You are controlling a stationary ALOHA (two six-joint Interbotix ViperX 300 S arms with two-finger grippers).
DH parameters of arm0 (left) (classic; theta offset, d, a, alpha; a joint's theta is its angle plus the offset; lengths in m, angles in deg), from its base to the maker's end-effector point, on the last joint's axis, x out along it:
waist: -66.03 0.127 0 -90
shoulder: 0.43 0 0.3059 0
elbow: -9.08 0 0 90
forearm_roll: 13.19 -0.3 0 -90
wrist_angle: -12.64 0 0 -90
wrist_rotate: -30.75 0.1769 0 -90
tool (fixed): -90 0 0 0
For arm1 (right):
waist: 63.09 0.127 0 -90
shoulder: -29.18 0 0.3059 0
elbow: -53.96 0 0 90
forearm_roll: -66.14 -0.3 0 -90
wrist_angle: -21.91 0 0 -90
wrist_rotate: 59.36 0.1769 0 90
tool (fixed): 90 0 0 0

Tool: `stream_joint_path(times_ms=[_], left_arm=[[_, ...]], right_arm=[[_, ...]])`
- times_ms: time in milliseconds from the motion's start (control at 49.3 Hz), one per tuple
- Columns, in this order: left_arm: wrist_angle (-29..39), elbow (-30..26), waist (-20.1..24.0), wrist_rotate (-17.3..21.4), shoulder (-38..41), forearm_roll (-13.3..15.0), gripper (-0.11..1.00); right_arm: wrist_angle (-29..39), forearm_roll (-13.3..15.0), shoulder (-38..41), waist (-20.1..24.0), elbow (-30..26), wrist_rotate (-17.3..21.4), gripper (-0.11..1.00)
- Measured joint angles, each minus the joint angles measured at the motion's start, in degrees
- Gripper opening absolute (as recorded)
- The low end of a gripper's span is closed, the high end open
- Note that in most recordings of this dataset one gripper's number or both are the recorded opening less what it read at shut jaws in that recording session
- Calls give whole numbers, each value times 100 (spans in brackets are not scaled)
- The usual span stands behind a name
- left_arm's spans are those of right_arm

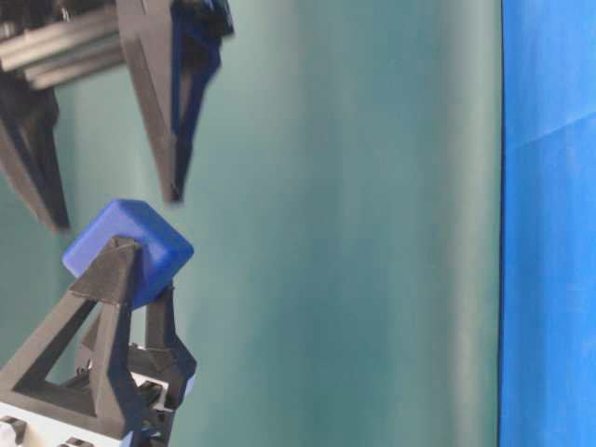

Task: Handover the blue block to the right arm after grasping it with the left arm, then place it in the designated position.
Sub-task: 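Close the right gripper on the cube beside the left gripper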

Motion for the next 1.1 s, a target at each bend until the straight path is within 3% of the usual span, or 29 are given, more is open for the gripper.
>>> stream_joint_path(times_ms=[264, 852, 933, 1055, 1095], left_arm=[[9, 0, -9, 0, -26, 0, 46], [9, 0, 0, -9, -26, 0, 46], [26, 0, 0, 0, -26, 9, 46], [70, 0, 26, -9, -35, 0, 46], [88, 0, 26, -9, -35, 18, 46]], right_arm=[[9, 26, 422, 0, -422, 0, 95], [9, 35, 448, -18, -448, -9, 94], [62, 35, 448, -18, -475, 0, 86], [246, 44, 448, -18, -475, 0, 56], [308, 35, 448, -18, -483, -9, 52]])
